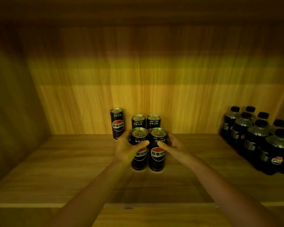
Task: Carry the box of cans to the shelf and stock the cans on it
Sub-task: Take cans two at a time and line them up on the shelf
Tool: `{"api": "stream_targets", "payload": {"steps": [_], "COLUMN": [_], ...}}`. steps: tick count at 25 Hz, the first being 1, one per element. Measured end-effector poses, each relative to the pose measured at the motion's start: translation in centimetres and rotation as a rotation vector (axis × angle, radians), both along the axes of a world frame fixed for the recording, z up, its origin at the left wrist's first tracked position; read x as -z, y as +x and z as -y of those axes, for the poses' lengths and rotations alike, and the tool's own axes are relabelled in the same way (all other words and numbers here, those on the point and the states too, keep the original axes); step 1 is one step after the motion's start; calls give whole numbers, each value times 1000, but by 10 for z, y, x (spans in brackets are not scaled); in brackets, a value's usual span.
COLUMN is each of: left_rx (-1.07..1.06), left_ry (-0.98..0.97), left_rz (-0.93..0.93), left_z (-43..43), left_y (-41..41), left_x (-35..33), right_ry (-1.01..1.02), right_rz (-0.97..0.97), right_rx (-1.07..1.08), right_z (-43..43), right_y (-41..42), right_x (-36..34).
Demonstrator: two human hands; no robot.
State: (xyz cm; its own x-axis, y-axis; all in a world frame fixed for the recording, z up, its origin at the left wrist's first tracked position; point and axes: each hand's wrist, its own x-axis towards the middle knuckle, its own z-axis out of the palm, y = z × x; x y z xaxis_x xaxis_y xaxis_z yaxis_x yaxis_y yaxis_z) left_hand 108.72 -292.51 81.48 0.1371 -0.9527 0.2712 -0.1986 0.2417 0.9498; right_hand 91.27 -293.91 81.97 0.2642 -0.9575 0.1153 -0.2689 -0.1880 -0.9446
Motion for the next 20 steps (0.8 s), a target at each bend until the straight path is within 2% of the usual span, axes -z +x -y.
{"api": "stream_targets", "payload": {"steps": [6,9,12,15,17,20], "left_rx": [19,111,52,-92,-128,-168], "left_ry": [-30,53,246,251,216,224], "left_rz": [-17,8,323,644,751,819], "left_z": [2,-2,-10,-5,-1,8], "left_y": [-1,7,13,14,13,13], "left_x": [9,32,68,89,91,91], "right_ry": [-26,3,24,-102,-165,-198], "right_rz": [58,46,-171,-399,-486,-560], "right_rx": [-19,29,119,257,370,453], "right_z": [-4,-16,-25,-17,-10,-1], "right_y": [3,3,7,16,22,28], "right_x": [11,38,71,92,95,93]}}
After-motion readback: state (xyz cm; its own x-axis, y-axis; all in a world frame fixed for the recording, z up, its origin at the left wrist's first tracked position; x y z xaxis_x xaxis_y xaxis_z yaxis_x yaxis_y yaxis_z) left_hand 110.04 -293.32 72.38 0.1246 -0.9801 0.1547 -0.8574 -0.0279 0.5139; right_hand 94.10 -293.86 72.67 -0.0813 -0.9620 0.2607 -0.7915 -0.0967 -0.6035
